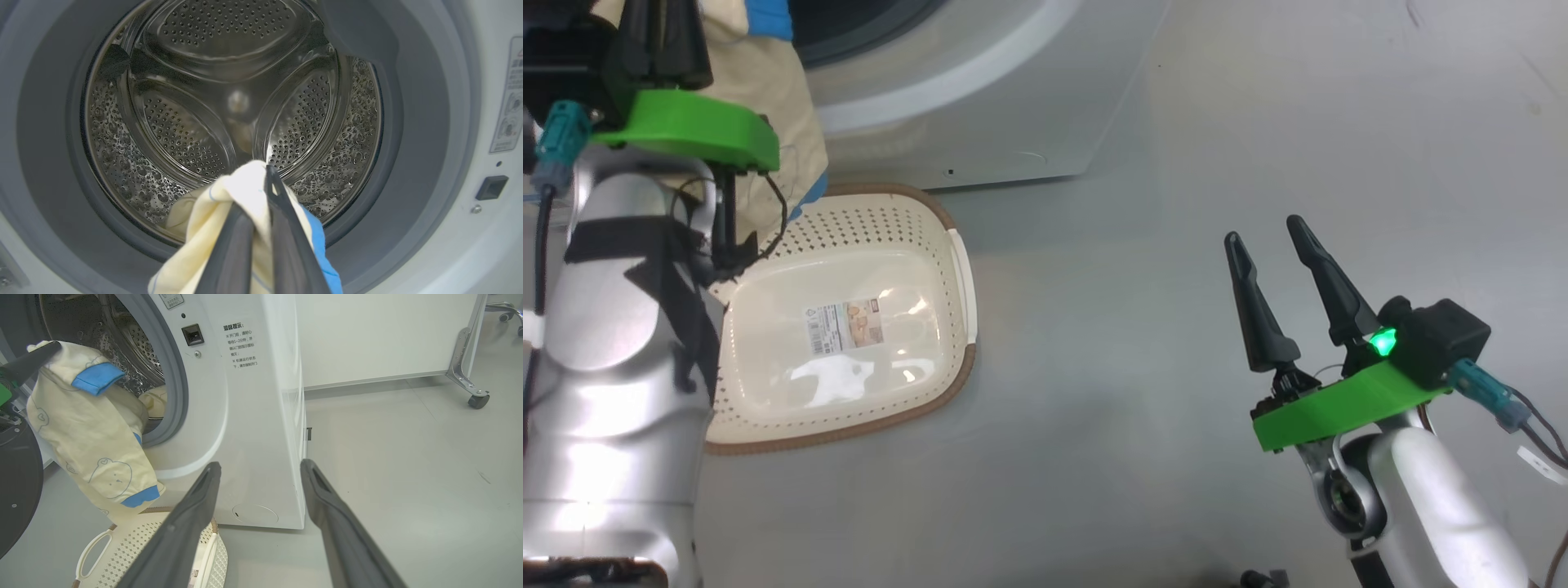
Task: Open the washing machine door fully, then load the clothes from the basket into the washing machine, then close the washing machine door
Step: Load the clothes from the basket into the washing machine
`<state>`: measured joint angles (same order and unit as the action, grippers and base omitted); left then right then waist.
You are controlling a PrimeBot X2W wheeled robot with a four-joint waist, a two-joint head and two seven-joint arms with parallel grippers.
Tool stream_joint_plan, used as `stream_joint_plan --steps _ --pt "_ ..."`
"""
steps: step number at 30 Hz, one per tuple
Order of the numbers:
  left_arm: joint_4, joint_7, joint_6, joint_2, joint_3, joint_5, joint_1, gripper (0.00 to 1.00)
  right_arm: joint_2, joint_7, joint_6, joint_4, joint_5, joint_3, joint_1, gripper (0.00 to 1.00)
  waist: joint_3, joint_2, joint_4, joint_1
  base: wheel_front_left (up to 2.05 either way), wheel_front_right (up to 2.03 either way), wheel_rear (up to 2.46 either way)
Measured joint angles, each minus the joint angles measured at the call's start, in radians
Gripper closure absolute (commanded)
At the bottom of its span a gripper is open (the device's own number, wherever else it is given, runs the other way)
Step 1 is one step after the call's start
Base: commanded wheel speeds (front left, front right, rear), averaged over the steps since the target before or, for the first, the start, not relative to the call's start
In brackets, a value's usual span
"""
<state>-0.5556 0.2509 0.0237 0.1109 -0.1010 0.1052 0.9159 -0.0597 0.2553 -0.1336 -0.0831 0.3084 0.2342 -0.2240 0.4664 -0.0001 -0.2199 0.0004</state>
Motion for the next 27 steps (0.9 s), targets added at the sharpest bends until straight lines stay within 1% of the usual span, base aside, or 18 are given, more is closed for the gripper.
stream_joint_plan --steps 5,11,12,16,19,21,27 --pt "-0.089 0.001 0.005 0.018 -0.003 -0.02 0.1 1.0 0.001 0.0 0.0 -0.003 0.01 0.026 -0.018 0.0 0.035 0.0 -0.032 -0.0002 0.0 0.0 0.0" --pt "-0.168 0.001 0.022 0.03 -0.014 -0.044 0.226 1.0 0.003 0.0 0.0 -0.005 0.019 0.056 -0.045 0.0 0.089 0.0 -0.061 -0.0003 0.0 0.0 0.0" --pt "-0.168 0.001 0.022 0.03 -0.014 -0.044 0.226 1.0 0.003 0.0 0.0 -0.005 0.019 0.056 -0.045 0.0 0.089 0.0 -0.061 -0.0003 0.0 0.0 0.0" --pt "-0.231 0.005 0.023 0.037 -0.016 -0.046 0.315 1.0 0.004 0.0 0.0 -0.005 0.027 0.073 -0.067 0.0 0.136 0.0 -0.077 -0.0003 0.0 0.0 0.0" --pt "-0.282 0.005 0.032 0.06 -0.012 -0.048 0.383 1.0 0.004 0.0 0.0 -0.007 0.034 0.097 -0.091 0.0 0.172 0.0 -0.095 -0.0002 0.0 0.0 0.0" --pt "-0.309 0.005 0.046 0.074 -0.001 -0.051 0.443 1.0 0.005 0.0 0.0 -0.007 0.035 0.11 -0.099 0.0 0.202 0.0 -0.117 -0.0002 0.0 0.0 0.0" --pt "-0.357 0.005 0.049 0.098 -0.003 -0.06 0.515 1.0 0.005 0.0 0.0 -0.015 0.044 0.134 -0.099 0.0 0.236 0.0 -0.157 -0.0003 0.0 0.0 0.0"
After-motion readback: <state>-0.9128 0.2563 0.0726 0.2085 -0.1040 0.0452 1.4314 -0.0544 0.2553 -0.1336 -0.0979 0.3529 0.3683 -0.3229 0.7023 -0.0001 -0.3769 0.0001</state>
